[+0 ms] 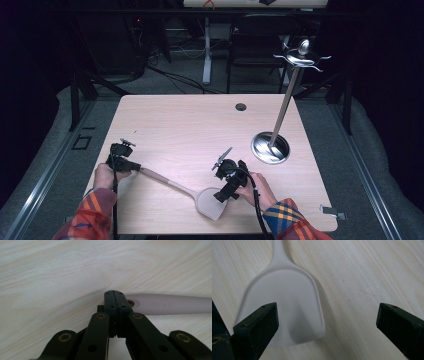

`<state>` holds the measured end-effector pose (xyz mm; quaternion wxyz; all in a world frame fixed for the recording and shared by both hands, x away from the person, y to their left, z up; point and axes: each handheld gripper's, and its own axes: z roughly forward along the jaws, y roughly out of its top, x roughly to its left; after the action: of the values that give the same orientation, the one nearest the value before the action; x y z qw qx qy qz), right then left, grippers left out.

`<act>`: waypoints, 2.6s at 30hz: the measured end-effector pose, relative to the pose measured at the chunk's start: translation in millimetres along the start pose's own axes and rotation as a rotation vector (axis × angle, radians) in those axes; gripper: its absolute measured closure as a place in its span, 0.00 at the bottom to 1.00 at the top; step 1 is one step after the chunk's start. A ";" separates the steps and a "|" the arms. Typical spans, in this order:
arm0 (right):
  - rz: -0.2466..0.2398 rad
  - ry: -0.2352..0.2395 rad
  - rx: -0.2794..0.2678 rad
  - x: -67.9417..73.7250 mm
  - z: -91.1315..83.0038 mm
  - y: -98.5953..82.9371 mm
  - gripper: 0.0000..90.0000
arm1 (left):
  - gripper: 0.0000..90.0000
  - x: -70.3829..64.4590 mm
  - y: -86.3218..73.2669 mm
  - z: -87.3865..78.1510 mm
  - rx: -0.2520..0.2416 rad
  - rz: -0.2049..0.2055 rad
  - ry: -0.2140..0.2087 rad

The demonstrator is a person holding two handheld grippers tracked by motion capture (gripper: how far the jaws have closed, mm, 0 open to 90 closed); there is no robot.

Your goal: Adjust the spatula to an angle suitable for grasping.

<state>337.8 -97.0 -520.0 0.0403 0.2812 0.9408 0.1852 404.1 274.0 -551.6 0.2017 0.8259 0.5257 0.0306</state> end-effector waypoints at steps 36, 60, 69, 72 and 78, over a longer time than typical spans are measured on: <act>-0.176 0.051 0.045 47.4 41.1 16.9 0.81 | 0.55 -32.1 5.6 -10.3 -0.020 -0.011 -0.045; -0.085 -0.051 -0.020 14.9 9.8 -3.0 0.84 | 0.17 -22.8 -6.7 -26.6 -0.084 -0.026 -0.029; -0.001 -0.108 -0.021 -23.5 -18.1 -36.7 0.84 | 0.17 -19.6 -9.8 -22.9 -0.053 -0.025 -0.031; 0.022 -0.105 -0.027 -33.3 -23.1 -49.8 0.84 | 0.17 -21.4 -10.0 -23.4 -0.053 -0.017 -0.043; 0.062 -0.136 0.005 -49.5 -31.9 -74.4 0.84 | 0.15 -29.7 -9.3 -24.2 -0.055 0.010 -0.047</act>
<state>335.4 -191.9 -519.4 0.0974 0.3222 0.9272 0.1643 376.6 258.5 -528.0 0.2364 0.8232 0.5156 0.0264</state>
